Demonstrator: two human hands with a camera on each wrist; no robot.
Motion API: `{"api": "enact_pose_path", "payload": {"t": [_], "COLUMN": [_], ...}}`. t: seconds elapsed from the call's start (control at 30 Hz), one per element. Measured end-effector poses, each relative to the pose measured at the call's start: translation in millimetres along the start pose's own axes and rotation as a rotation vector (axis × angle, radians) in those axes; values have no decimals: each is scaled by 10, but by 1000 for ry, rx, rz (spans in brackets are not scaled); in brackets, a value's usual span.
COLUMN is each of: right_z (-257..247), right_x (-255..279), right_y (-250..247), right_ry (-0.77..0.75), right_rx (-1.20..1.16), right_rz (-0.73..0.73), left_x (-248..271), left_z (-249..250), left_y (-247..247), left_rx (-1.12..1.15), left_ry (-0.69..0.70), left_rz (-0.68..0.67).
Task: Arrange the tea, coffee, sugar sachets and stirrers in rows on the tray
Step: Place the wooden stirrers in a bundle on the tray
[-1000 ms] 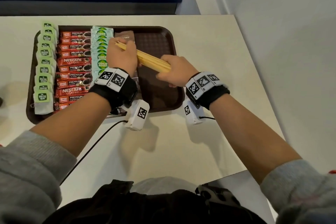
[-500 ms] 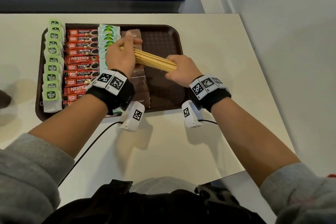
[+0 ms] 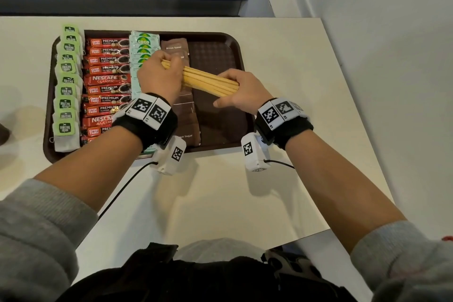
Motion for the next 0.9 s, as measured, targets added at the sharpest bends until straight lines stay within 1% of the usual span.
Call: {"api": "enact_pose_path", "payload": {"t": [0.07, 0.2, 0.27, 0.33, 0.4, 0.43, 0.47, 0.53, 0.63, 0.73, 0.83, 0.9], "right_z": [-3, 41, 74, 75, 45, 27, 13, -5, 16, 80, 127, 178], "right_x": [-12, -28, -18, -14, -26, -39, -52, -78, -107, -122, -146, -179], "right_y": [18, 98, 121, 128, 126, 124, 130, 160, 193, 242, 280, 288], "right_ry": [8, 38, 34, 13, -14, -34, -54, -74, -42, 21, 25, 35], "right_rx": [-16, 162, 193, 266, 411, 447, 428, 248, 46, -98, -113, -14], "right_rz": [2, 38, 48, -3, -82, -101, -107, -92, -68, -112, -173, -218], "left_x": [8, 42, 31, 15, 20, 28, 33, 27, -8, -50, -99, -121], "left_z": [8, 59, 80, 91, 131, 164, 206, 275, 306, 295, 306, 320], "left_y": [24, 94, 120, 151, 192, 219, 243, 282, 313, 351, 428, 494], "left_rx": [13, -28, -43, -70, -164, -211, -251, -295, -255, -226, -360, -468], "left_ry": [11, 41, 70, 111, 165, 200, 238, 291, 264, 237, 263, 283], "left_rz": [3, 6, 7, -14, -34, -43, -51, -55, -85, -132, -154, -173]}}
Point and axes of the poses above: each hand's wrist, its own x-axis away from the middle knuckle, its own y-axis out of the palm, z = x × y, the point moved 3 cm from there along -x, towards the middle knuckle, and after that the axes turned 10 degrees about -y, right-handed, at the moved point
